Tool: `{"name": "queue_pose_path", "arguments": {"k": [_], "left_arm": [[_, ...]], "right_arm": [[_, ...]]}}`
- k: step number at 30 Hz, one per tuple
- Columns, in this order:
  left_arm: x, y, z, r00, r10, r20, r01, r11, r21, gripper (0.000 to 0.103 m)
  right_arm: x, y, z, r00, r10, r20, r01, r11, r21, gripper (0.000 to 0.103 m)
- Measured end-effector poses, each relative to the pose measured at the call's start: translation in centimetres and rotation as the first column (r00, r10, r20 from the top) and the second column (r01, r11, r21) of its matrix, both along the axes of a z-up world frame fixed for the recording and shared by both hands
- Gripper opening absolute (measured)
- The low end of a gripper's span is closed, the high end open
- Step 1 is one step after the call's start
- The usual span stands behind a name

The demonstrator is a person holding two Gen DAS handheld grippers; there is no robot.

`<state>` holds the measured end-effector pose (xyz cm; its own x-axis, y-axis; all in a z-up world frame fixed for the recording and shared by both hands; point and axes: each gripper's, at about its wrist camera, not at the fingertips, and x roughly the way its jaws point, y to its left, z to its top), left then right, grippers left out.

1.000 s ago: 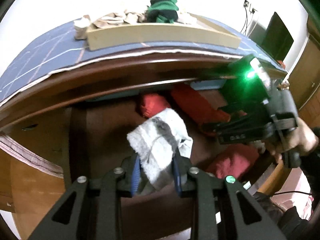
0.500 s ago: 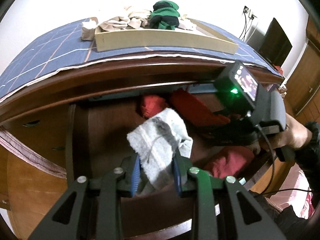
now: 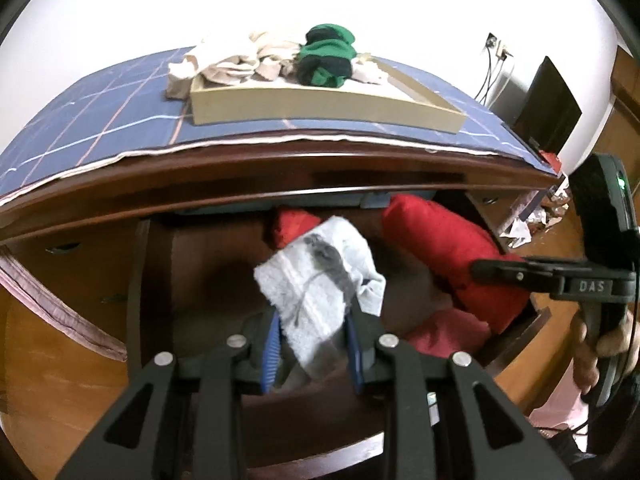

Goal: Take underwear out of drawer
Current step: 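Grasp grey sock with the left tool while the right grasps red underwear, then lift the grey sock and red underwear out of the drawer over the tray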

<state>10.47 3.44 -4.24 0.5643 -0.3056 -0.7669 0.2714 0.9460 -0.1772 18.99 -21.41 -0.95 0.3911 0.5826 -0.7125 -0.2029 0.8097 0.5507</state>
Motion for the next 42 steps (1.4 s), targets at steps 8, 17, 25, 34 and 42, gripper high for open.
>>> {"name": "queue_pose_path", "arguments": {"k": [8,17,25,34,42], "left_arm": [[-1.7,-1.7,0.6,0.999,-0.042,0.020,0.042,0.999,0.011,0.026],[-3.1,-2.7,2.2,0.994,-0.076,0.079,0.076,0.997,0.008,0.026],[-2.9,-3.1,6.0,0.977,-0.054,0.208,0.056,0.998,-0.005,0.026],[0.2,-5.2,10.7,0.937,-0.049,0.345,0.060,0.998,-0.021,0.026],[5.8,-6.1,10.3,0.949,-0.003,0.315,0.017,0.999,-0.041,0.027]], "right_arm": [[-3.3,-1.3,0.9,0.998,-0.054,0.017,0.052,0.992,0.111,0.045],[-6.2,-2.3,5.0,0.988,-0.062,0.138,0.044,0.991,0.128,0.045],[-6.6,-2.9,10.1,0.955,-0.080,0.286,0.063,0.996,0.069,0.045],[-3.5,-3.9,15.4,0.884,-0.132,0.449,0.148,0.989,-0.002,0.043],[2.2,-3.7,13.7,0.923,-0.130,0.363,0.137,0.991,0.006,0.014]]}}
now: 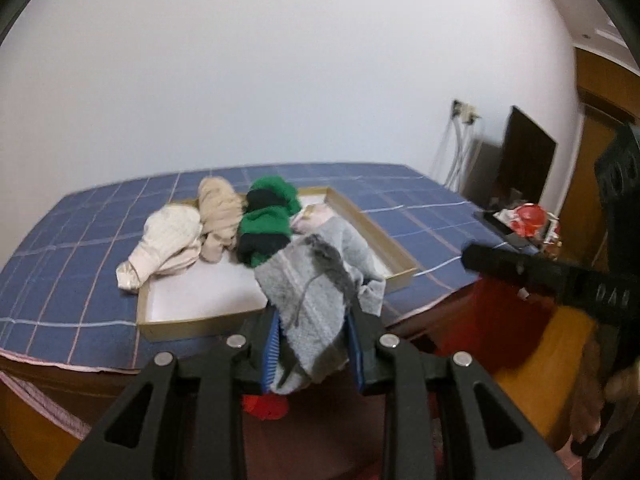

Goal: Take underwear out of drawer
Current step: 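Lift the grey sock and red underwear out of the drawer over the tray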

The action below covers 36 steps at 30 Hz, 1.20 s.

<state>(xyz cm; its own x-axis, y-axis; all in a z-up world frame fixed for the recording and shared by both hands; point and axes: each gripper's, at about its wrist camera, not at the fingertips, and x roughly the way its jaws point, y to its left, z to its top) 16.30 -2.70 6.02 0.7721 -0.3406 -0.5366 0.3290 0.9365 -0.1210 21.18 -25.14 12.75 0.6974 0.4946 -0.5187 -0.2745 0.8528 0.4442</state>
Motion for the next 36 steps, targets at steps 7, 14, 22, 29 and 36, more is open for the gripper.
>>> {"name": "queue_pose_path", "arguments": {"k": [7,14,22,29,36], "left_arm": [[0.5,1.1,-1.6,0.999,-0.014,-0.044,0.013,1.000,-0.007,0.027],[-0.3,2.0,-1.8,0.999,-0.014,-0.035,0.014,1.000,0.002,0.027],[-1.7,3.7,-0.9,1.000,0.014,-0.013,-0.014,1.000,-0.001,0.027],[-2.4,5.6,-0.7,0.999,0.038,-0.003,-0.038,0.999,-0.016,0.027],[-1.9,5.9,-1.0,0.999,0.041,-0.013,-0.042,0.999,-0.028,0.027]], "right_arm": [[-1.0,-0.5,-2.9,0.992,0.096,-0.080,-0.096,0.995,0.006,0.014],[-2.0,2.2,-9.7,0.942,0.182,-0.280,-0.233,0.959,-0.160,0.066],[1.0,12.0,-17.3,0.816,0.363,-0.450,-0.569,0.645,-0.510,0.066],[3.6,12.6,-20.2,0.828,0.275,-0.488,-0.549,0.571,-0.611,0.059],[3.9,9.9,-20.3,0.839,0.219,-0.498,-0.514,0.621,-0.591,0.044]]}}
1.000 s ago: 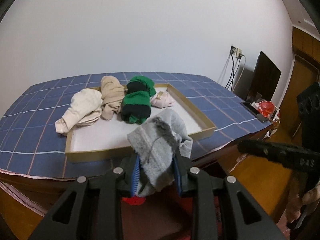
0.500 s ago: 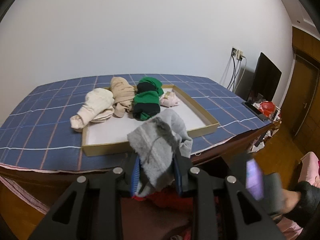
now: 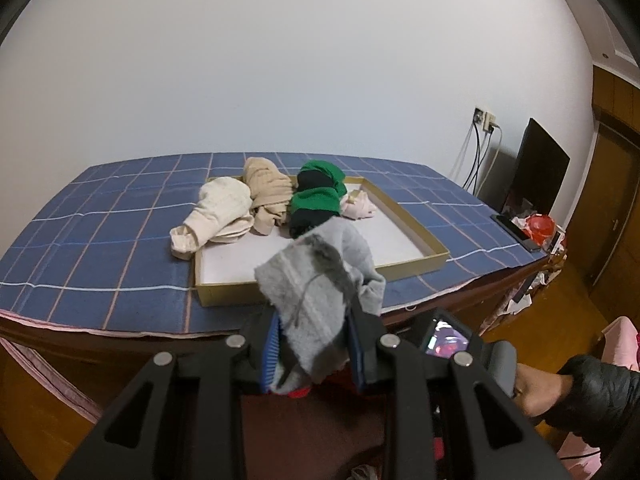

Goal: Take underwear out of drawer
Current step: 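Lift the grey sock and red underwear out of the drawer over the tray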

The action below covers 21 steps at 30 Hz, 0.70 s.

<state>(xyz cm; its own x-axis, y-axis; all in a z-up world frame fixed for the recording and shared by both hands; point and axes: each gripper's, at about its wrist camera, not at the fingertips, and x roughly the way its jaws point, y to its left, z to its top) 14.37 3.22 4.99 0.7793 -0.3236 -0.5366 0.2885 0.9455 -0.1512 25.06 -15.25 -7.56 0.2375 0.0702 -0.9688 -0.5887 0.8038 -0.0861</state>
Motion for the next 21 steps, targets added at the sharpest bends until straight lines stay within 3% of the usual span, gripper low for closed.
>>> {"name": "queue_pose_path", "arguments": {"k": [3,5,9,14,18,21], "left_arm": [[0.1,0.0,-0.1,1.000,-0.004,-0.002,0.004,1.000,-0.004,0.027],[0.1,-0.1,-0.2,1.000,-0.006,-0.003,0.006,1.000,-0.002,0.027],[0.6,-0.6,-0.4,1.000,-0.015,-0.006,0.014,1.000,-0.003,0.027],[0.9,-2.1,0.1,0.999,-0.037,0.019,0.037,0.999,0.000,0.027],[1.3,-3.1,1.4,0.998,-0.039,0.058,0.039,0.999,-0.013,0.027],[1.9,-3.9,2.5,0.995,-0.034,0.093,0.035,0.999,-0.013,0.027]], "right_arm": [[-1.0,-1.8,1.3,0.998,-0.055,0.000,0.055,0.996,0.070,0.041],[-2.2,-3.5,3.5,0.995,-0.101,-0.009,0.101,0.977,0.187,0.041],[-4.9,-6.8,8.9,0.988,-0.154,-0.029,0.152,0.892,0.427,0.041],[-6.0,-9.3,15.9,0.975,-0.215,0.054,0.142,0.793,0.593,0.041],[-4.6,-9.8,20.3,0.933,-0.324,0.153,0.149,0.739,0.657,0.041],[-3.1,-11.7,21.7,0.875,-0.434,0.217,0.187,0.714,0.674,0.041]]}}
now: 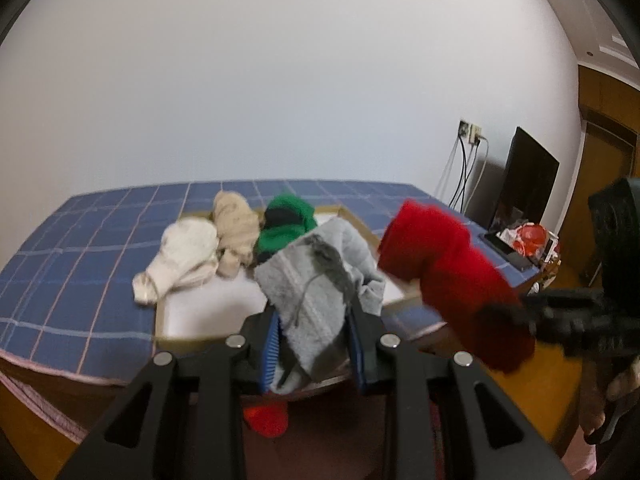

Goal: Take underwear out of drawer
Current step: 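Lift the grey sock and red underwear out of the drawer over the tray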

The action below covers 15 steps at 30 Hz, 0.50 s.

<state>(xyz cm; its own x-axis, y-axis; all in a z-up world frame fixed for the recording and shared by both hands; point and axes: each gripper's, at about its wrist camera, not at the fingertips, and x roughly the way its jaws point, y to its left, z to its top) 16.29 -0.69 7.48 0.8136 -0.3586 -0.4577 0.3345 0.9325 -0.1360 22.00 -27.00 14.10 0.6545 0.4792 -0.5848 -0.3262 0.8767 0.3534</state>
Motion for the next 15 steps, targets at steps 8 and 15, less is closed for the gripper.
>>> {"name": "queue_pose_path", "arguments": {"k": [8,15], "left_arm": [[3.8,-3.1,1.6,0.995,0.012,0.096,-0.013,1.000,0.015,0.027],[8.6,-5.6,0.0,1.000,-0.003,0.029,0.003,1.000,-0.007,0.027]], "right_arm": [[6.1,-0.6,0.6,0.973,-0.220,0.071,0.220,0.976,0.007,0.041],[10.4,-0.5,-0.6,0.950,-0.304,0.068,0.308,0.950,-0.056,0.041]]}}
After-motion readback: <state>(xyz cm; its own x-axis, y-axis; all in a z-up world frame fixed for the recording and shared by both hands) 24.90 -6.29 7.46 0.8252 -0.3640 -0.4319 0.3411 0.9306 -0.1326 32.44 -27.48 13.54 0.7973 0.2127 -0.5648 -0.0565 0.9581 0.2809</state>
